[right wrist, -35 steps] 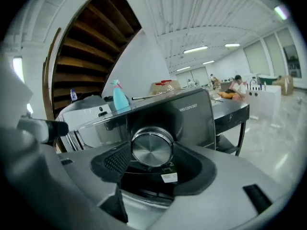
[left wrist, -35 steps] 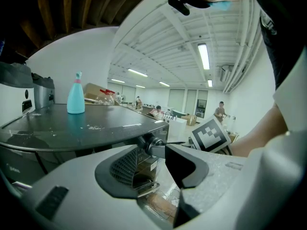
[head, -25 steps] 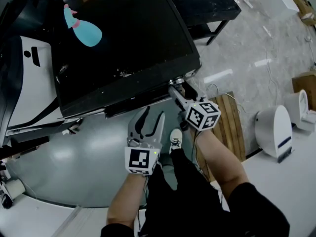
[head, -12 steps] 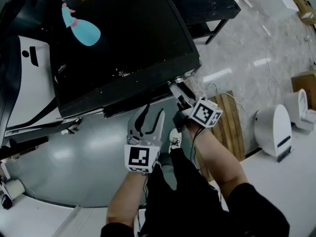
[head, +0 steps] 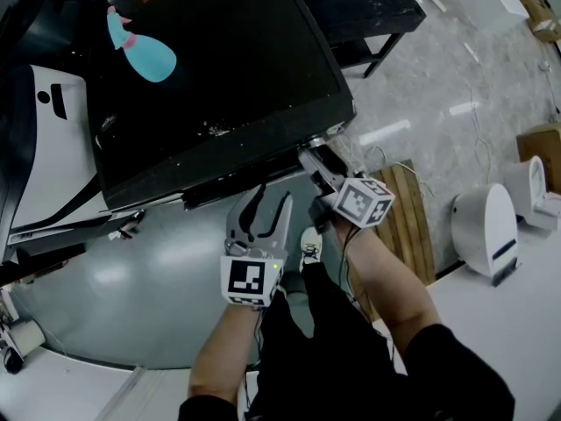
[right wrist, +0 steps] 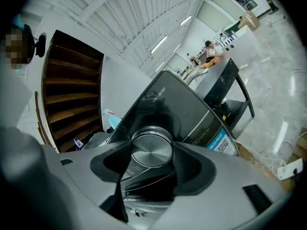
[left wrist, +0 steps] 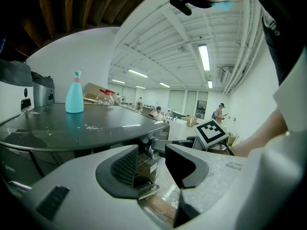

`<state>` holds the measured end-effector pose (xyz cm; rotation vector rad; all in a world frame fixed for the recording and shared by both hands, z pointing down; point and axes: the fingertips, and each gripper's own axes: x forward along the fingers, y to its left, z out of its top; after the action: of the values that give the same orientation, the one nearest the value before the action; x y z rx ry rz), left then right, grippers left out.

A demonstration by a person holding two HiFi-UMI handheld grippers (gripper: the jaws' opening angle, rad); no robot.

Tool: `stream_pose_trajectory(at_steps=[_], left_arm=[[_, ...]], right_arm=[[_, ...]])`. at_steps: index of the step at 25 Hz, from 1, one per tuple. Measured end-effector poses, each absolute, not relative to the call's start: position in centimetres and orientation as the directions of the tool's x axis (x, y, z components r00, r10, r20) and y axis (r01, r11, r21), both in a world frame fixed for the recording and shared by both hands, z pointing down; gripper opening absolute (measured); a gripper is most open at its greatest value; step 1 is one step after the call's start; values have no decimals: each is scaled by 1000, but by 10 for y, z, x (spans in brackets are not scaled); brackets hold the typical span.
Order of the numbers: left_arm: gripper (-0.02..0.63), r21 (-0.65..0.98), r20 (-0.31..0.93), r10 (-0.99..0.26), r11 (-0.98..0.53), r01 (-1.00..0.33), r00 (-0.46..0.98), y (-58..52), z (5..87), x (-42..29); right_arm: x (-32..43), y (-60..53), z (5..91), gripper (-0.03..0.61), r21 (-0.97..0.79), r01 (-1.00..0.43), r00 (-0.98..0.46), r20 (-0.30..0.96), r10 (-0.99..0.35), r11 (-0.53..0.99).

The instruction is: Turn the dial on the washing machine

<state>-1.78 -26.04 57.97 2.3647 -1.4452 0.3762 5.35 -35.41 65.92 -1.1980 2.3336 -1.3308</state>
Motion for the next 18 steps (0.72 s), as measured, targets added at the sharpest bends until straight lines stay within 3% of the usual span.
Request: stream_pose_trajectory(at_steps=[18], left_arm=[[163,155,373,-811,-423,-893,450,-248,566,-35]], right_arm=[[58,-341,659,295,-684,-668,-614,287,-735,291]])
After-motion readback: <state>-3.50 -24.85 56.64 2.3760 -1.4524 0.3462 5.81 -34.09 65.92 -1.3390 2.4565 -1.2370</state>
